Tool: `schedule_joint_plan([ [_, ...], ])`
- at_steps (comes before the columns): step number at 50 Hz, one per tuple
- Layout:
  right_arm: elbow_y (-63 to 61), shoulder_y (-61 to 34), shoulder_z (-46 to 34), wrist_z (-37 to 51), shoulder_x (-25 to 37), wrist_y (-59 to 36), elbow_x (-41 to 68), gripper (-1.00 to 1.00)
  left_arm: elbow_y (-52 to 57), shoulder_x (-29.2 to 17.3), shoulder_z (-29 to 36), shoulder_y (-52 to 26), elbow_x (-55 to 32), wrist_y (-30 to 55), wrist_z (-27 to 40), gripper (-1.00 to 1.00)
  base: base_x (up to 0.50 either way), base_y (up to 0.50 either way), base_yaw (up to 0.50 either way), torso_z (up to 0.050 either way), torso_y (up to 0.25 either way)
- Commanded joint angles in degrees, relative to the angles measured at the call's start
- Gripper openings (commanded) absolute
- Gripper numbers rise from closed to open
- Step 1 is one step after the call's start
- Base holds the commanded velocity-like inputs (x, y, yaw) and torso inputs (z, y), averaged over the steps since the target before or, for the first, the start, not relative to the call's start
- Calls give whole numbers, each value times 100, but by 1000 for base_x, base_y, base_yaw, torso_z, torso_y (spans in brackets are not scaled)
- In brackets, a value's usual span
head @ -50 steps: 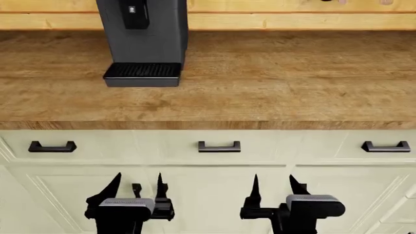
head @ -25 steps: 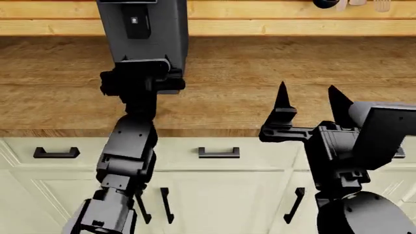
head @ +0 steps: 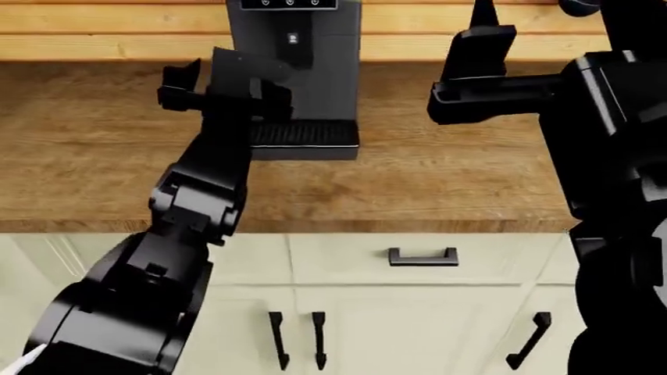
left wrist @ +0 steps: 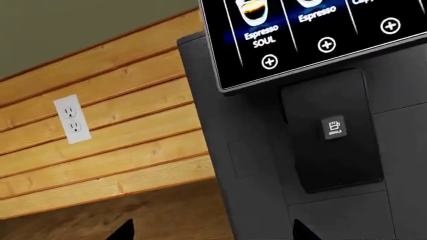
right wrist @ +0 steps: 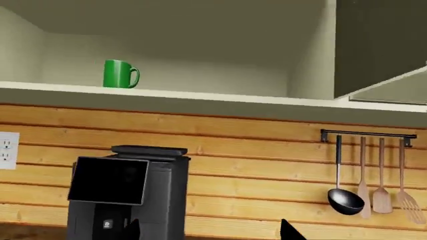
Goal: Pick the mug from the cabinet, place it under the coffee machine dispenser, and press the start button.
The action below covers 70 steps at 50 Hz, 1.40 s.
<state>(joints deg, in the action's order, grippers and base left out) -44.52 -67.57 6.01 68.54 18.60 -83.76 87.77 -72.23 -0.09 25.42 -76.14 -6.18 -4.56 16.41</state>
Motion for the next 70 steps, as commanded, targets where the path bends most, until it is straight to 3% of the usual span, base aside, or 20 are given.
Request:
schedule_joint_plan([
  [1,99,-477,-167,672,249,-49,694,100,-276,4,197,-186,-35,49,-44,100,129,500,0,0,0],
  [22,198,-1090,-678,1381,627,268,1293,100,-276,4,246,-180,-95,115,-47,100,165,500,0,0,0],
  [36,183,-2037,-1115,2041,963,695,1942,100,-276,4,273,-184,-110,158,-22,100,475,228,0,0,0],
  [43,-168,-2767,-2495,2132,1849,2244,2126,100,-276,4,-106,-219,-143,354,-91,100,500,184,0,0,0],
  [50,-356,-3245,-3290,2135,2266,3000,2135,100,-276,5,-90,-220,-148,369,-94,100,500,262,0,0,0],
  [58,-707,-4582,-5145,2134,2953,4554,2151,100,-276,4,-173,-217,-144,389,-114,100,500,289,0,0,0],
  [70,-789,-5209,-5784,2121,3226,5017,2186,100,-276,5,-117,-210,-131,381,-91,100,500,291,0,0,1],
])
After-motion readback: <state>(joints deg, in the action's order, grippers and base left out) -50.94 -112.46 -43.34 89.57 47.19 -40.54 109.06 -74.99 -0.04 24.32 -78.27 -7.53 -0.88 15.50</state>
